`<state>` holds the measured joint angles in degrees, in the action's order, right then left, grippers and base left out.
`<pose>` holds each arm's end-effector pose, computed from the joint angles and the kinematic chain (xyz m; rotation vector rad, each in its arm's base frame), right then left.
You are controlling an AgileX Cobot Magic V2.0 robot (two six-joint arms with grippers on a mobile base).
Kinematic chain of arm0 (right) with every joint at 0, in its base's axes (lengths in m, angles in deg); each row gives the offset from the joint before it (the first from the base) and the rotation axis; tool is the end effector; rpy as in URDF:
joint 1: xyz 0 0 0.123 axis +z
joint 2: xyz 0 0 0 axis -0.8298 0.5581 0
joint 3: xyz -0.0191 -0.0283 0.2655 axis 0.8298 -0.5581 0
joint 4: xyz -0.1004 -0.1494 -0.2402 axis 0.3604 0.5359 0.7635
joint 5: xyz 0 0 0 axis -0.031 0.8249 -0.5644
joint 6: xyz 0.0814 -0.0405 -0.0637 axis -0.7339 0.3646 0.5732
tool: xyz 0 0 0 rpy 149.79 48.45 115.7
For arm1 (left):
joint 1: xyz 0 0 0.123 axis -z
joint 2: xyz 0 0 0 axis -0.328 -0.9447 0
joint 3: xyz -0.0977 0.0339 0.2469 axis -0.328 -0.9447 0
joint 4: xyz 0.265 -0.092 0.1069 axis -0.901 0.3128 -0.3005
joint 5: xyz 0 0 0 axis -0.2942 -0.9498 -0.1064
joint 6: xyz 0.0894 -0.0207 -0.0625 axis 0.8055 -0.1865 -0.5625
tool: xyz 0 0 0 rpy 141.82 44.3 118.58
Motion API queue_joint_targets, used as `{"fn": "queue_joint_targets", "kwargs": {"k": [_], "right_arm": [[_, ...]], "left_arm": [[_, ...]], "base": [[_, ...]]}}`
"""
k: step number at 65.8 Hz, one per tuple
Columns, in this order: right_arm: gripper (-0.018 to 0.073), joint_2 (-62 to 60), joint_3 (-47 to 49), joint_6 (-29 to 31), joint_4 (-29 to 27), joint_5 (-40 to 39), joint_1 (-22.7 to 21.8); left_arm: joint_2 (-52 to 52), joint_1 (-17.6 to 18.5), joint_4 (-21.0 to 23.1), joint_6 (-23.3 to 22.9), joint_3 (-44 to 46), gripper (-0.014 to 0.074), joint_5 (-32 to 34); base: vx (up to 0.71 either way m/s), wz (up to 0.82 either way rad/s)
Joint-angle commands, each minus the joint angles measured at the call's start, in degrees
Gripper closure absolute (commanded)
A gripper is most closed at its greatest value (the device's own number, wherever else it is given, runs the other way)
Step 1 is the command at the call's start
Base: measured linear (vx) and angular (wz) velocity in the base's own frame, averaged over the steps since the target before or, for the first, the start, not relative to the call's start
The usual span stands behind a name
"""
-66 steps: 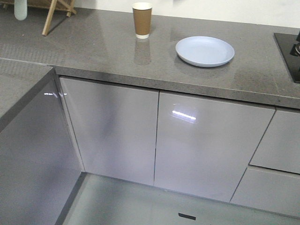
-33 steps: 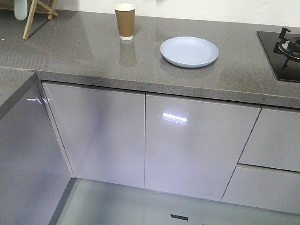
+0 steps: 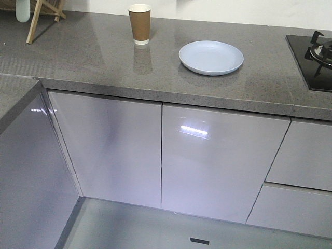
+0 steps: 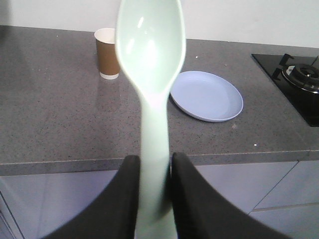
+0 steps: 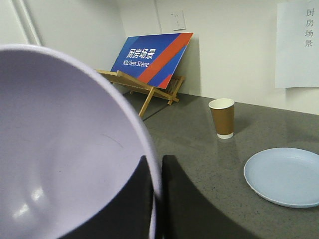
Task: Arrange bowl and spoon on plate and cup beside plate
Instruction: 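Drive the base along the counter toward the pale blue plate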
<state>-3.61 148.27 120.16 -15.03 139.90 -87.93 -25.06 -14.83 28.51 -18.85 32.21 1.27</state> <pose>0.2775 -0.0521 0.5020 -0.3459 1.6721 0.6310 0.3694 -0.0604 0.4882 0.1231 1.9924 -0.4360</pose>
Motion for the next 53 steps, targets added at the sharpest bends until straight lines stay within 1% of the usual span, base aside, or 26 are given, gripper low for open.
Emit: {"fn": "queue_joint_targets", "kwargs": {"k": [1,53], "right_arm": [[0.0564,-1.3,1.5,0.6,-4.3,-0.9,-0.3],[0.0564,-1.3,1.5,0.6,-4.3,-0.9,-0.3]], "left_arm": [[1.7,0.3,1.6,0.0,1.5,0.0602,3.4],[1.7,0.3,1.6,0.0,1.5,0.0602,3.4]], "base": [[0.00,0.01],[0.03,0.01]]}}
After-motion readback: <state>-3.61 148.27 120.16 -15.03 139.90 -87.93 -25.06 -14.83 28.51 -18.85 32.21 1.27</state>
